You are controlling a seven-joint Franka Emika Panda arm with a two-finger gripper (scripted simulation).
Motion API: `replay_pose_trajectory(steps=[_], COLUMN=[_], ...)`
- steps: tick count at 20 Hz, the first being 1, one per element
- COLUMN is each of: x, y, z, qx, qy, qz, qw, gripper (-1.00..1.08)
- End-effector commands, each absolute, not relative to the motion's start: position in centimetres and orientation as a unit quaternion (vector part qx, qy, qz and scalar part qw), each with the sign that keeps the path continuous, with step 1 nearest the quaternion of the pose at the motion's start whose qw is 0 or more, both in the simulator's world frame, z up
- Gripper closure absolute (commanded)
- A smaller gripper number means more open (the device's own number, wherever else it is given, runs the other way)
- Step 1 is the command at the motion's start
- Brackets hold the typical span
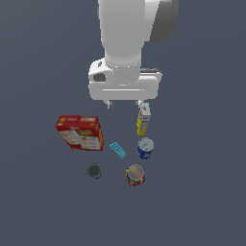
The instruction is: Pick up a designated object from a clutter of objects.
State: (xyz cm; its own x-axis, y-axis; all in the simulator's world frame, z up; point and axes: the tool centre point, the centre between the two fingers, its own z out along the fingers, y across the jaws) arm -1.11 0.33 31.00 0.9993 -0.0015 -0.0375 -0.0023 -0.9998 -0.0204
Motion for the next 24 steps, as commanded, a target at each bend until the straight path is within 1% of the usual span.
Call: replay_pose_trajectory(steps=[1, 4, 10, 17, 24], x=[-1.1, -1.2, -1.6, -1.0, 1.2], y=[0.3, -0.3, -2.9, -2.7, -2.0], z=[31.0, 30.9, 30.5, 30.2, 28.6], qx=[-1.0, -1.0, -1.0, -1.0, -1.0], qy=[0.001, 0.003, 0.012, 0.007, -0.013], qz=[0.019, 0.02, 0.025, 0.024, 0.022], qw=[0.01, 0.008, 0.0, 0.0, -0.002], gripper=[-0.92, -0.92, -0.92, -0.92, -0.92])
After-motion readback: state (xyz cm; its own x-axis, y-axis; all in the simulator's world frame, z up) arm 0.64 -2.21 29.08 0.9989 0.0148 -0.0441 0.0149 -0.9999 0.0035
